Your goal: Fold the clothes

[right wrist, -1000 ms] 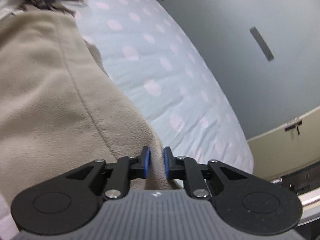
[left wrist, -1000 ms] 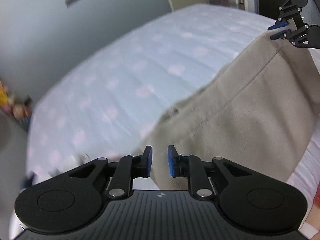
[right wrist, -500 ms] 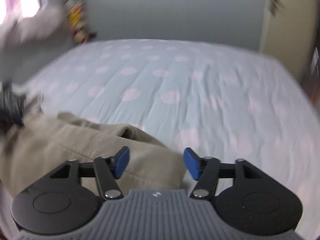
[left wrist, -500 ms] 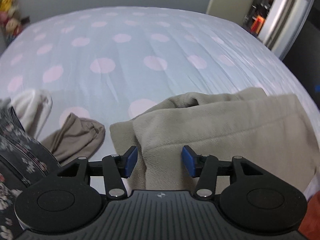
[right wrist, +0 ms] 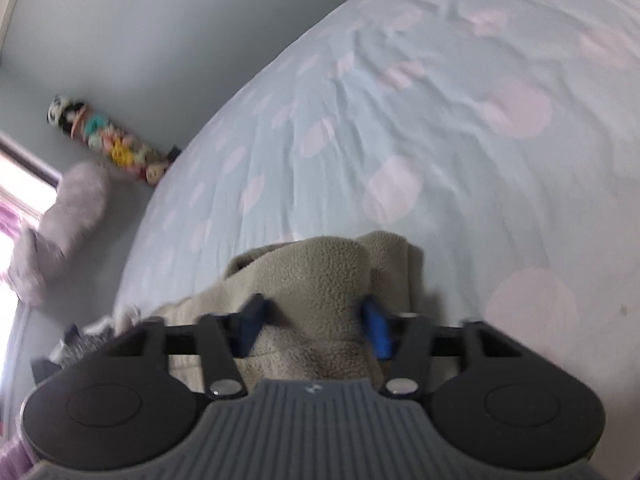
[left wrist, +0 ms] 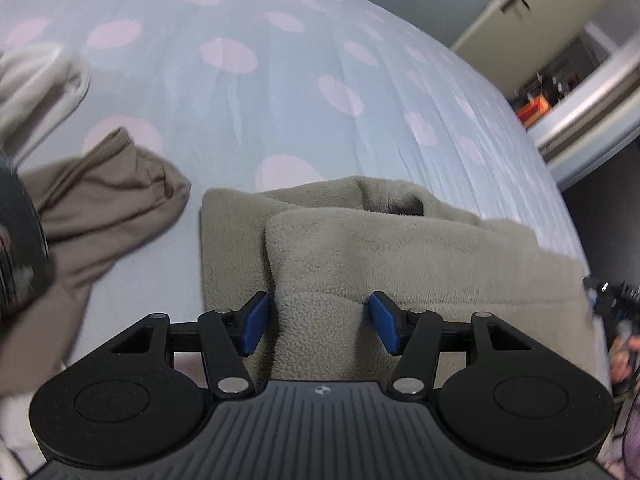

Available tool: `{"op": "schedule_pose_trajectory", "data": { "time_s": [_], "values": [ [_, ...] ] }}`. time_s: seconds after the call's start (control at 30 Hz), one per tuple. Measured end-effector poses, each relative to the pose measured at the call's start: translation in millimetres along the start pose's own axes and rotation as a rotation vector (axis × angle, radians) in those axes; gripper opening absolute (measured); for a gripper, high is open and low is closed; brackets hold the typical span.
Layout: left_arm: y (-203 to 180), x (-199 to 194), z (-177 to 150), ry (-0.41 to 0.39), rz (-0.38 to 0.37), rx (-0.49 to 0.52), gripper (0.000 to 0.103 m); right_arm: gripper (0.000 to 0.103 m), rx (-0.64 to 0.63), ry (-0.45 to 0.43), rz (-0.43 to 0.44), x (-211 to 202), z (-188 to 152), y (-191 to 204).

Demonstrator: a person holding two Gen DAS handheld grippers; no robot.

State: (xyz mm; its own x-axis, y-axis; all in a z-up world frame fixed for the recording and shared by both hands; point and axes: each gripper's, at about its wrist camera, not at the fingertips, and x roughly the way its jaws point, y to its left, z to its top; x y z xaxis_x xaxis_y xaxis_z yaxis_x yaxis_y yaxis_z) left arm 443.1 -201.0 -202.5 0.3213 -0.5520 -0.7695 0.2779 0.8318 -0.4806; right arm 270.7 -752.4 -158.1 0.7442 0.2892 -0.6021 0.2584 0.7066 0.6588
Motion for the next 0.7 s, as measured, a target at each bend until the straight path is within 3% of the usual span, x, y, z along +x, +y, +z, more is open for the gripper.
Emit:
{"op": "schedule_pose_trajectory", "data": {
  "time_s": [0.07, 0.2, 0.53, 0.7],
  "values": [
    [-2.8, -4.1, -3.8, -0.025, -0.007, -0.005, 0.041, 0.036, 0.0, -0.014, -0.002, -3.5, -3.1, 1.8],
    [-16.8, -24.9, -11.1, -0.107, 0.013, 0.034, 0.02, 0.026, -0.034, -0.08, 0.024, -26.6, -8.9, 18.0],
    [-91.6, -126.4, -48.5, -0.37, 0.073, 0.26, 0.015, 0.018, -0.28, -0.252, 0.05, -118.4, -40.4, 109.6],
    [-108.6, -171.9, -57.9, -0.491, 0.081, 0.304, 0.015, 0.017, -0.352, -0.34, 0.075, -156.2, -42.6, 134.2]
  ]
}}
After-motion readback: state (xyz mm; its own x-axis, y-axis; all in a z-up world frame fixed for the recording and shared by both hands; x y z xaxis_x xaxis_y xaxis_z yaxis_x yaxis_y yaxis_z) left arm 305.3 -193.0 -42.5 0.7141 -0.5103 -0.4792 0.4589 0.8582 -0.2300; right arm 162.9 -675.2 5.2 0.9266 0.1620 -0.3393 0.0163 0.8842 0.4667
